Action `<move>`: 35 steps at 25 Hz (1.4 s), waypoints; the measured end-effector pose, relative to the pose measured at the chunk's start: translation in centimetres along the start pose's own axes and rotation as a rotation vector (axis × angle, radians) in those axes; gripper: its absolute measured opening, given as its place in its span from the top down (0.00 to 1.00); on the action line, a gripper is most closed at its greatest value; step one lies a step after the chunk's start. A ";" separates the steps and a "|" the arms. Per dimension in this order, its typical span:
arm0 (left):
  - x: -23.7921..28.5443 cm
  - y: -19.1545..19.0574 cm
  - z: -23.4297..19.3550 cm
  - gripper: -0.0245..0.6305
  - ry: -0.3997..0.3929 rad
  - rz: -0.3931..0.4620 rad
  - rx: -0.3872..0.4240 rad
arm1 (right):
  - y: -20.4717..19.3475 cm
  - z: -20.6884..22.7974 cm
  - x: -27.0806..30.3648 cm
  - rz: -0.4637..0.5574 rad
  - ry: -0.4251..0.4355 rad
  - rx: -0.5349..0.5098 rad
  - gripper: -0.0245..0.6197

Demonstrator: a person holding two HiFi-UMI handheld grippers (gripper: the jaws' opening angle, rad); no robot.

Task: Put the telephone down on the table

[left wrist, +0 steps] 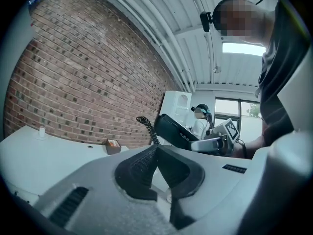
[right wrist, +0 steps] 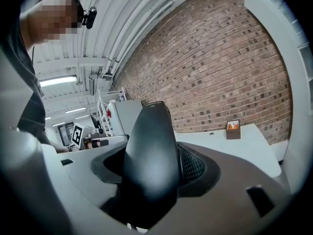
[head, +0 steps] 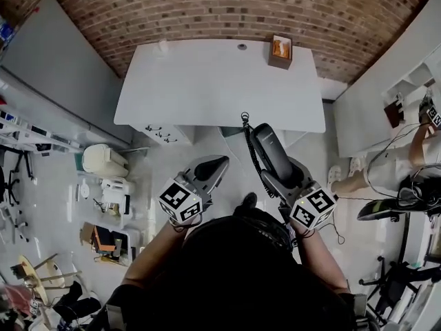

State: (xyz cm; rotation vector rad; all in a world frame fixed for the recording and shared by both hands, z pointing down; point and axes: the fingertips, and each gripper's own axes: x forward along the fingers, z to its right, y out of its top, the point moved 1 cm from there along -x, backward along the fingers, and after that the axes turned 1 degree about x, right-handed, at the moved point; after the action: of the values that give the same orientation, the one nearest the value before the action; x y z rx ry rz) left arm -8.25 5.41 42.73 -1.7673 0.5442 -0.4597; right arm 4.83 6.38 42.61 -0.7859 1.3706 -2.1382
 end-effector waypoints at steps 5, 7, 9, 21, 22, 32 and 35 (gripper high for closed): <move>6.8 1.3 -0.5 0.95 0.013 0.008 0.009 | 2.8 6.0 -0.4 -0.008 0.025 0.002 0.52; 8.9 1.6 -0.5 0.95 0.020 0.013 0.006 | 3.6 7.8 -0.6 -0.018 0.038 -0.004 0.52; 10.6 1.6 -0.6 0.95 0.022 0.011 0.005 | 4.3 9.5 -0.6 -0.023 0.045 -0.013 0.52; 16.1 2.0 -3.9 0.95 0.011 -0.005 -0.021 | 5.9 15.4 0.7 -0.001 0.016 0.062 0.52; 16.5 2.0 -4.4 0.95 0.002 -0.006 -0.021 | 6.1 15.8 0.9 0.002 0.008 0.064 0.52; 21.5 2.9 -9.4 0.95 -0.119 -0.032 -0.010 | 8.2 19.0 4.3 0.024 -0.090 0.079 0.52; 22.5 3.6 -11.6 0.95 -0.154 -0.037 -0.013 | 9.0 19.9 6.0 0.035 -0.126 0.089 0.52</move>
State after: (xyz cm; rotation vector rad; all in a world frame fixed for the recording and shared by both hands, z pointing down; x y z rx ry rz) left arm 3.03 -17.50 42.81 -1.8105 0.4074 -0.3430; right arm 14.95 -13.87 42.20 -0.8395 1.2085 -2.0704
